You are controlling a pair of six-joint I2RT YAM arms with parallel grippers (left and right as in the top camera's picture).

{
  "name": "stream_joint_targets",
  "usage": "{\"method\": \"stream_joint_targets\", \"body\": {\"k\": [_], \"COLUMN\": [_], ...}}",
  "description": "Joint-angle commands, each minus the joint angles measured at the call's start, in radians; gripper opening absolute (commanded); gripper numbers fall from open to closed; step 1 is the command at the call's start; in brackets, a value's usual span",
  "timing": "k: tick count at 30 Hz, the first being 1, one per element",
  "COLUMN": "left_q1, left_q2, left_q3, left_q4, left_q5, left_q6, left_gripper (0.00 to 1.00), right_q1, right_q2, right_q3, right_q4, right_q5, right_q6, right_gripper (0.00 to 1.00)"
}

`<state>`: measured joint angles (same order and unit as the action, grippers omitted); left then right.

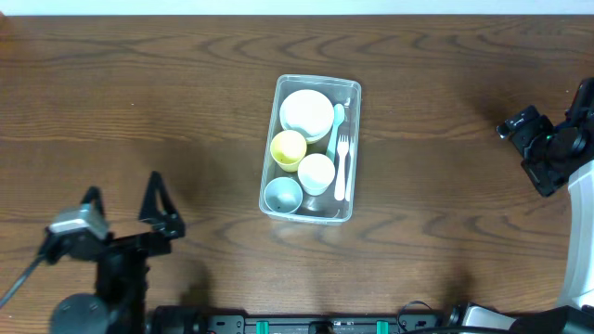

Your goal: Pack container

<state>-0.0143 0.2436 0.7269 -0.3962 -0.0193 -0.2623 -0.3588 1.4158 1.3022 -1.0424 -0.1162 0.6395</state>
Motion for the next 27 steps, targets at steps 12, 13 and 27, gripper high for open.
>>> {"method": "stream_joint_targets", "body": {"k": [12, 13, 27], "left_q1": [0.018, 0.018, 0.018], "left_q2": [-0.218, -0.223, -0.242], "left_q3": [-0.531, -0.550, -0.708], "left_q4": [0.235, 0.238, 0.301], "left_q5": [0.106, 0.106, 0.101], "left_q6": [0.045, 0.045, 0.089], "left_gripper": [0.98, 0.98, 0.98], "right_q1": [-0.008, -0.008, -0.008], "right_q2": [0.003, 0.003, 0.003], "right_q3": [0.006, 0.006, 0.006], "right_q4": [-0.001, -0.001, -0.001], "right_q5": [0.000, 0.000, 0.000], "right_q6": [-0.005, -0.005, -0.005], "right_gripper": [0.99, 0.99, 0.99]}}
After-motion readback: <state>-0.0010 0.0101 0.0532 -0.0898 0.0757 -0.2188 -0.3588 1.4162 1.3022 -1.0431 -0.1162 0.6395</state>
